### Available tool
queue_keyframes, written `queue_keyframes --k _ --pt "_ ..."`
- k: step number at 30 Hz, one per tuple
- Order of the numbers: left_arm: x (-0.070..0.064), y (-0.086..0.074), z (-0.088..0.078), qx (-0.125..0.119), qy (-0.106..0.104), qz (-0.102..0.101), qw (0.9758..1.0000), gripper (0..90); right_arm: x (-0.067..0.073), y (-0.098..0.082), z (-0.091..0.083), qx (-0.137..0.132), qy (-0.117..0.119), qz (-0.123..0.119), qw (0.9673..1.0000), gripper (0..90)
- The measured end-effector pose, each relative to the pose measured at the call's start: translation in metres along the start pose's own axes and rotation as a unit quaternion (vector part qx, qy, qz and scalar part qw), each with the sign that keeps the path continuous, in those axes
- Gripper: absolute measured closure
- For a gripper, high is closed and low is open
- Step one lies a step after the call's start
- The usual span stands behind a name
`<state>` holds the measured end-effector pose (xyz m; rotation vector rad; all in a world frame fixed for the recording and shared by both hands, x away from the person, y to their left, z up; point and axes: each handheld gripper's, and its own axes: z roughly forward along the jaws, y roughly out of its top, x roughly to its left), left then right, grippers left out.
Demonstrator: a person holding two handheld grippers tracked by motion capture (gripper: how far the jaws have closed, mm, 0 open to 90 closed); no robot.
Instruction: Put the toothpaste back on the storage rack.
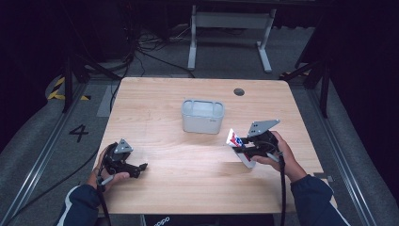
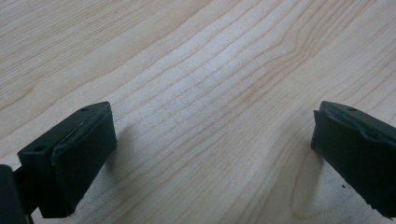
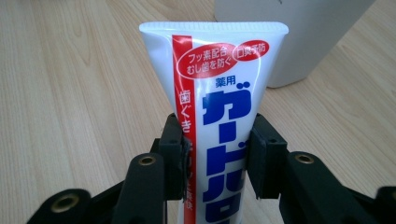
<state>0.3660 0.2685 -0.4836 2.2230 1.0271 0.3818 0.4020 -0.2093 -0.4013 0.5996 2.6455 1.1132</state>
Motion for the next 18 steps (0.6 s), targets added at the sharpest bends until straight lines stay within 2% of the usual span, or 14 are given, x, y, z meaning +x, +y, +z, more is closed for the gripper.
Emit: queue_keyframes --k 7,10,18 --pt "0.0 0.0 0.0 0.0 0.0 0.0 1.0 0.5 0.002 0.003 -0.005 -0.021 0.0 -0.002 0.9998 63.8" --pt "0.0 0.0 0.0 0.0 0.0 0.0 1.0 0.5 0.004 0.005 -0.009 -0.038 -0.004 -0.004 0.9993 63.8" --pt "0.0 0.0 0.0 0.0 0.0 0.0 1.0 0.5 0.006 0.011 -0.017 -0.063 -0.014 -0.003 0.9979 64.0"
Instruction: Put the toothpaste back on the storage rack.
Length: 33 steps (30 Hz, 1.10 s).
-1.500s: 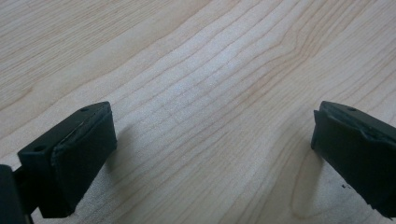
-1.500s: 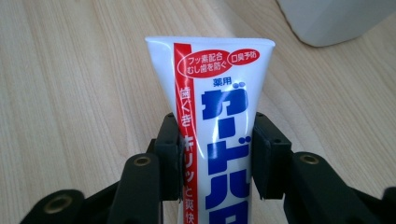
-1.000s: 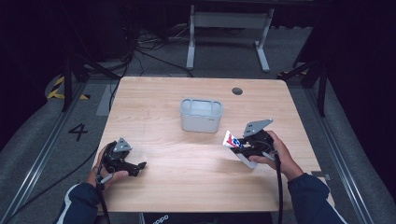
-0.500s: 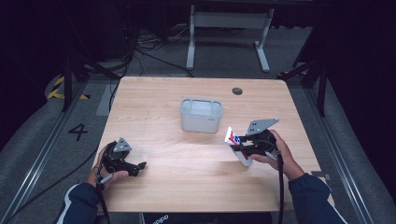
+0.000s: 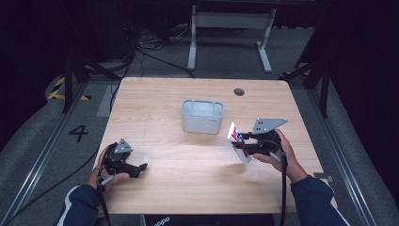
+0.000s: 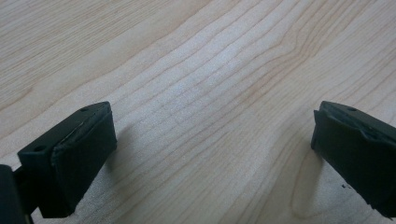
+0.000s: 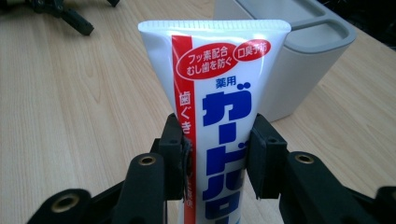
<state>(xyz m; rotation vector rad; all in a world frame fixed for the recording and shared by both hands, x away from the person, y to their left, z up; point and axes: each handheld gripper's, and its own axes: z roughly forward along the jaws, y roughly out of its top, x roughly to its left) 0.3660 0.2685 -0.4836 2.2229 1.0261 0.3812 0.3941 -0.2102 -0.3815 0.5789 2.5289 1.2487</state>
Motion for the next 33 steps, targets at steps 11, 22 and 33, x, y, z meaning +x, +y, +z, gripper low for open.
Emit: queue_keyframes --k 11,22,33 --pt "0.0 0.0 0.0 0.0 0.0 0.0 1.0 0.4 -0.002 0.014 -0.01 -0.033 -0.014 0.004 0.9994 64.1" --pt "0.0 0.0 0.0 0.0 0.0 0.0 1.0 0.5 -0.003 0.028 -0.014 -0.055 -0.014 0.0 0.9984 64.1" --pt "0.0 0.0 0.0 0.0 0.0 0.0 1.0 0.5 -0.001 0.046 -0.015 -0.073 -0.014 -0.01 0.9972 64.1"
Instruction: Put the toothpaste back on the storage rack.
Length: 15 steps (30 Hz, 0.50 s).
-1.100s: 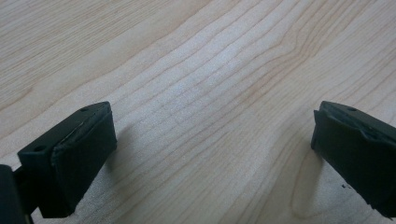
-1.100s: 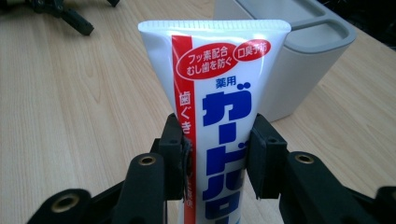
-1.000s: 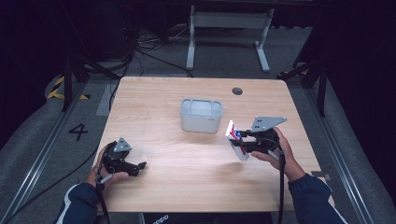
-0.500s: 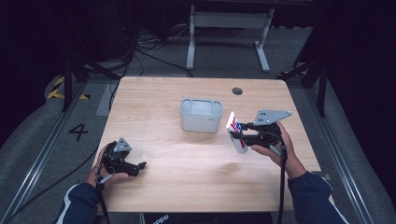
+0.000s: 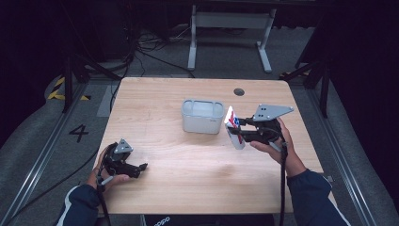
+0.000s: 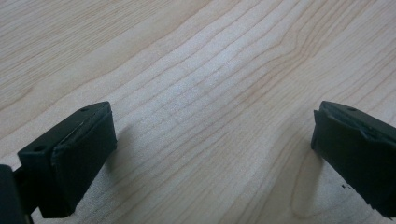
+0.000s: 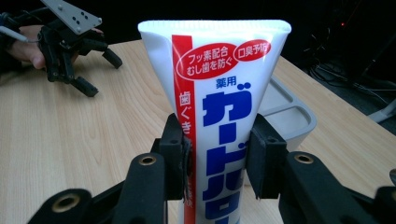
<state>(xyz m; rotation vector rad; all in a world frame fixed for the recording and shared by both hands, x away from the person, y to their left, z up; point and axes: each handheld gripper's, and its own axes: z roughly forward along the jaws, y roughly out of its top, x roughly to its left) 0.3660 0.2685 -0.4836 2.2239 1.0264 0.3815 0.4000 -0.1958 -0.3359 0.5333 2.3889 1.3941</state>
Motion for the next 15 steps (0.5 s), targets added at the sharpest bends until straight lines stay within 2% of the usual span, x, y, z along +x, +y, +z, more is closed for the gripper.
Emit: queue_keyframes --k 6,15 --pt "0.0 0.0 0.0 0.0 0.0 0.0 1.0 0.5 -0.002 0.013 0.003 -0.017 0.003 0.0 0.9999 64.2" --pt "0.0 0.0 0.0 0.0 0.0 0.0 1.0 0.5 -0.002 0.023 0.008 -0.024 0.003 -0.004 0.9997 64.2"
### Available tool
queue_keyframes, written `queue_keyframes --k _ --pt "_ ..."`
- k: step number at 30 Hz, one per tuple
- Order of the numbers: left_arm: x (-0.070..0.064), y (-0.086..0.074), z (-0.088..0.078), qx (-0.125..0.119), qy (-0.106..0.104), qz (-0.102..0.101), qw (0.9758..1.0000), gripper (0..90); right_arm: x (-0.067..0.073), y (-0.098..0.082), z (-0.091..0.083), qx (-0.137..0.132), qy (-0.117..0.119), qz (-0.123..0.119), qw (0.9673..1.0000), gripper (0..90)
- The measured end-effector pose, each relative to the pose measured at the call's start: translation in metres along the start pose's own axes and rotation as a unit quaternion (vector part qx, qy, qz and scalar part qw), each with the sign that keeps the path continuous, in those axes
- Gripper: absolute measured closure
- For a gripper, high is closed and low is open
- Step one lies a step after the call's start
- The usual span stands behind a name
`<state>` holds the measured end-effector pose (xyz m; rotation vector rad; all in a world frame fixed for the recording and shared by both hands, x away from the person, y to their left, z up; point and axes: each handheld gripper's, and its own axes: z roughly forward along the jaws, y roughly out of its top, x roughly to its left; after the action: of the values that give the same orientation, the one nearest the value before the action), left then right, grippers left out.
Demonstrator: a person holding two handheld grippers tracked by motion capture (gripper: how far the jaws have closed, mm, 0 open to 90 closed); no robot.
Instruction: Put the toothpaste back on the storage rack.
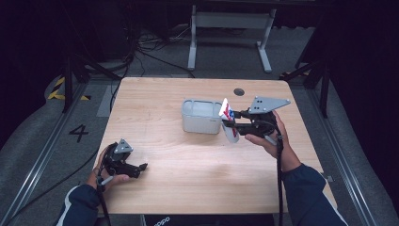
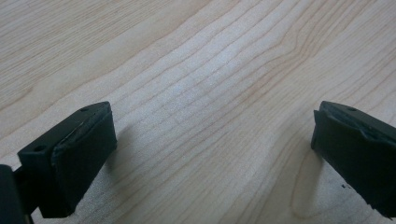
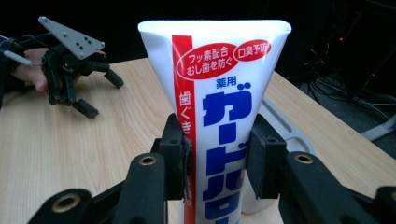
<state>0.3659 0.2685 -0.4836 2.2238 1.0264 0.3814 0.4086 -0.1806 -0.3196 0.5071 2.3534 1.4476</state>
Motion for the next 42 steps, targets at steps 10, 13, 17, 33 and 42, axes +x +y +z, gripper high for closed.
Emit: queue_keyframes --k 10,13,17,33,42 --pt "0.0 0.0 0.0 0.0 -0.001 0.0 1.0 0.5 -0.002 0.012 0.005 -0.007 -0.001 -0.003 1.0 64.2" --pt "0.0 0.0 0.0 0.0 0.0 0.0 1.0 0.5 -0.003 0.016 0.007 -0.007 -0.003 -0.004 1.0 64.2" --pt "0.0 0.0 0.0 0.0 0.0 0.0 1.0 0.5 -0.005 0.019 0.01 -0.008 -0.005 -0.006 0.9999 64.2" --pt "0.0 0.0 0.0 0.0 0.0 0.0 1.0 0.5 -0.014 0.037 0.023 -0.018 -0.008 -0.004 0.9998 64.1" --pt "0.0 0.0 0.0 0.0 0.0 0.0 1.0 0.5 -0.016 0.048 0.032 -0.026 -0.01 -0.007 0.9996 64.1"
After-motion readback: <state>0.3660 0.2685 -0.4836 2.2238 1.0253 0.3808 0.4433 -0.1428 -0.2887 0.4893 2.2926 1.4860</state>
